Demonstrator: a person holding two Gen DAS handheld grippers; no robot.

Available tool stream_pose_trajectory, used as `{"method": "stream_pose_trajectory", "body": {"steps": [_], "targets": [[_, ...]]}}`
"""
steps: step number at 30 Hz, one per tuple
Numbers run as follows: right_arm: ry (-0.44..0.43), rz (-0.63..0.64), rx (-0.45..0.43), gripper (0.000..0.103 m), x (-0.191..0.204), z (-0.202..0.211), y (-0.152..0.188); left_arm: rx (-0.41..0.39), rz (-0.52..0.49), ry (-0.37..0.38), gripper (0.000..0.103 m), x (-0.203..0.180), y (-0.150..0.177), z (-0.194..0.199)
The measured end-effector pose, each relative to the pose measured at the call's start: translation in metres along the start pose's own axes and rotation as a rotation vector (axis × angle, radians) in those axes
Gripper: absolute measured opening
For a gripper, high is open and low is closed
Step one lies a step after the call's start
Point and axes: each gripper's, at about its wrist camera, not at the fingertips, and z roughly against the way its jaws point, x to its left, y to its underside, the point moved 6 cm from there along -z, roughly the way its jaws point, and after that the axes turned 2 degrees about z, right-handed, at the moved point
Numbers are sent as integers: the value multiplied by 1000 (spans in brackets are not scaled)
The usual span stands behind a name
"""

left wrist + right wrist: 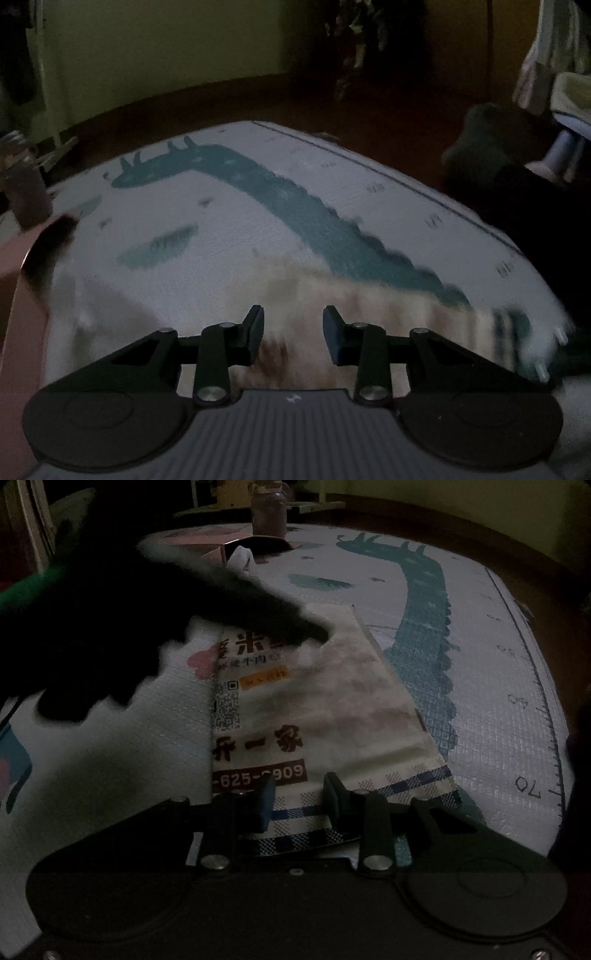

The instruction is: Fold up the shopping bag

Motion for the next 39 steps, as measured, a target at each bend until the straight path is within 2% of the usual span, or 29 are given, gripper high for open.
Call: {"method": "stream_pose_trajectory", "body": {"steps": [1, 4, 10, 13, 15, 16, 18, 20, 22, 25, 30, 34, 35, 39], "targets": [[-1, 0, 1, 31, 0, 0, 0, 13, -1, -1, 34, 0, 14, 3], [-3, -2, 2, 31, 0, 0, -1, -3, 17, -48, 35, 13, 28, 6], [-8, -9, -1, 31, -1, -1, -1, 47, 87, -104, 35, 54, 9, -14], [-9, -13, -3, 31, -1, 0, 0, 79, 142, -121, 41, 70, 2, -21], [-12, -13, -4, 36, -1, 0, 0, 87, 156, -133, 42, 70, 2, -18], [-18, -14, -4, 41, -1, 0, 0, 78, 143, -158, 41, 66, 2, -12], [-24, -9, -3, 43, 0, 0, 0, 38, 118, -177, 41, 57, 3, 1], [-26, -2, -1, 44, 2, 0, 0, -38, 66, -138, 41, 35, 3, 20], [-34, -6, 1, 45, 1, 0, -1, -58, 26, -63, 41, 19, 0, 24], [-34, -3, -1, 44, 1, 0, -1, -64, -71, -65, 41, 1, -6, 25], [-36, -10, 2, 44, 2, 1, -1, -137, -94, -136, 41, -7, -17, 37], [-40, -30, 5, 44, 2, 1, -2, -236, -109, -271, 41, -15, -13, 57], [-47, -41, 5, 44, 2, 2, -2, -240, -98, -273, 41, -17, -12, 58], [-66, -37, 10, 44, 6, 2, -2, -137, -91, -3, 41, -30, -10, 36]]}}
